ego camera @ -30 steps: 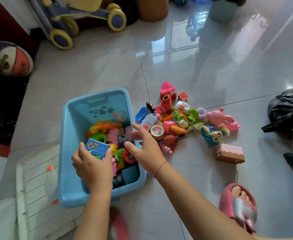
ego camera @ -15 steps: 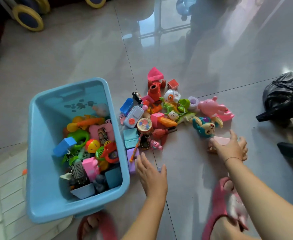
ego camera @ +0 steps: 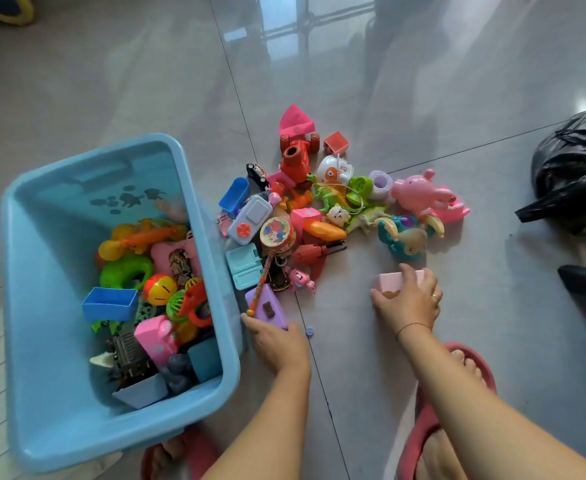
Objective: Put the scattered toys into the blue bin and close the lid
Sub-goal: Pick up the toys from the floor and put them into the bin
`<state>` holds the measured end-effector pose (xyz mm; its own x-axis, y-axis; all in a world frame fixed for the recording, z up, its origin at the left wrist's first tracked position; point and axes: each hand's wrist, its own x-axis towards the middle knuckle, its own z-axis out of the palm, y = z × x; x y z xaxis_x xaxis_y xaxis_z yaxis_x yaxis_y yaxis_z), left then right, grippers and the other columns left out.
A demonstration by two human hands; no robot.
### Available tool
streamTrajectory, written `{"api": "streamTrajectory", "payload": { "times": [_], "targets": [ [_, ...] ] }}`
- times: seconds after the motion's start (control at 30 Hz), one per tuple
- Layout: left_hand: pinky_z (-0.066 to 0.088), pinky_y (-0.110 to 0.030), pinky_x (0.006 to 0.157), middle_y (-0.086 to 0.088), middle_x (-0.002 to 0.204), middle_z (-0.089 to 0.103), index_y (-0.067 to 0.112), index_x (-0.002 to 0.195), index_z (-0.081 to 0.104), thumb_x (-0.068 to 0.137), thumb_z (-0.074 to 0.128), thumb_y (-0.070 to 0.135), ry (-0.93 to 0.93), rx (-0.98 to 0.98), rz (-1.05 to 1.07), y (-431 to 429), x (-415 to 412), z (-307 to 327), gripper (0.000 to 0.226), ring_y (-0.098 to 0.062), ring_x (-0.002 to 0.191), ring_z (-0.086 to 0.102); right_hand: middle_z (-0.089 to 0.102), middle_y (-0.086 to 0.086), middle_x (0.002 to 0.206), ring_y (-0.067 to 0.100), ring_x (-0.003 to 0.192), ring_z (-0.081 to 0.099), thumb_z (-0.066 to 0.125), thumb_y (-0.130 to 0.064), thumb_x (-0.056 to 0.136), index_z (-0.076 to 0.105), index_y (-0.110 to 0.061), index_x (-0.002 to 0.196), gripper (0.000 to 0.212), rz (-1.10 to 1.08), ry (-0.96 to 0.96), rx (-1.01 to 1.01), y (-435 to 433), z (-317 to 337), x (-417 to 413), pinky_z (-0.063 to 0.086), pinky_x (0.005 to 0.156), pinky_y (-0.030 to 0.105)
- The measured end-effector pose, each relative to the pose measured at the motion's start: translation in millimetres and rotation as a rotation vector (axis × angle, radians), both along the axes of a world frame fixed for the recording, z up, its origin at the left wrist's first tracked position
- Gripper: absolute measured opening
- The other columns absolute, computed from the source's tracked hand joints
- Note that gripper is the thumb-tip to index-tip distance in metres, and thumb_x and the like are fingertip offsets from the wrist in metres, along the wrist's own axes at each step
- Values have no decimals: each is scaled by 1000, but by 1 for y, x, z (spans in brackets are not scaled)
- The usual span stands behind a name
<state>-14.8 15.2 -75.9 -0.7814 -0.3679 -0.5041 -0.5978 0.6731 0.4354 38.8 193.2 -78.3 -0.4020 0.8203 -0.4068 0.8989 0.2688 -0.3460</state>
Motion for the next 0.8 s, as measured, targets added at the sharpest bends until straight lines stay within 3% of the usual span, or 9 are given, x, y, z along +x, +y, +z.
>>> {"api": "streamTrajectory", "payload": {
  "times": [0.17,0.37,0.47,0.57,0.63,0.73,0.8],
  "targets": [
    [47,-40,84,-21,123,59,9,145,21,80,64,14,26,90,-84,0,11,36,78,-38,104,59,28,9,139,33,128,31,73,-42,68,45,-25,128,68,-76,248,-47,-35,22,-9,35,105,47],
    [51,-35,89,-3,123,60,25,145,19,79,68,24,249,362,-130,-4,27,115,82,-24,99,64,31,10,137,26,122,42,77,-38,71,46,-24,127,65,-140,668,-79,-60,102,-42,39,106,38],
    [42,-4,87,8,123,54,22,141,31,80,70,18,462,480,-57,-22,13,161,73,-7,108,57,32,8,136,18,119,41,75,-40,73,45,-25,127,63,-66,809,-146,-76,154,-67,39,99,28],
    [39,1,78,3,121,58,17,137,39,80,70,14,719,414,43,-60,-28,192,65,-9,105,57,35,5,131,19,118,45,70,-48,71,44,-31,124,61,97,924,-248,-108,189,-103,44,100,34],
    [38,0,75,-1,123,58,14,135,41,80,69,16,786,338,116,-90,-64,198,62,-9,101,56,35,5,128,22,116,46,69,-50,70,43,-30,124,63,240,929,-303,-139,199,-133,45,101,39],
    [46,-27,94,-11,132,55,9,136,38,81,68,20,787,210,137,-133,-118,194,64,-24,112,57,33,8,131,25,122,41,71,-45,73,42,-23,130,68,373,901,-377,-183,204,-180,38,107,42],
    [44,-37,100,-14,138,48,8,141,31,83,66,25,708,166,84,-149,-146,192,69,-30,120,52,29,10,140,27,131,34,68,-49,76,36,-22,137,74,432,845,-381,-198,204,-206,31,112,45]
  ]
}}
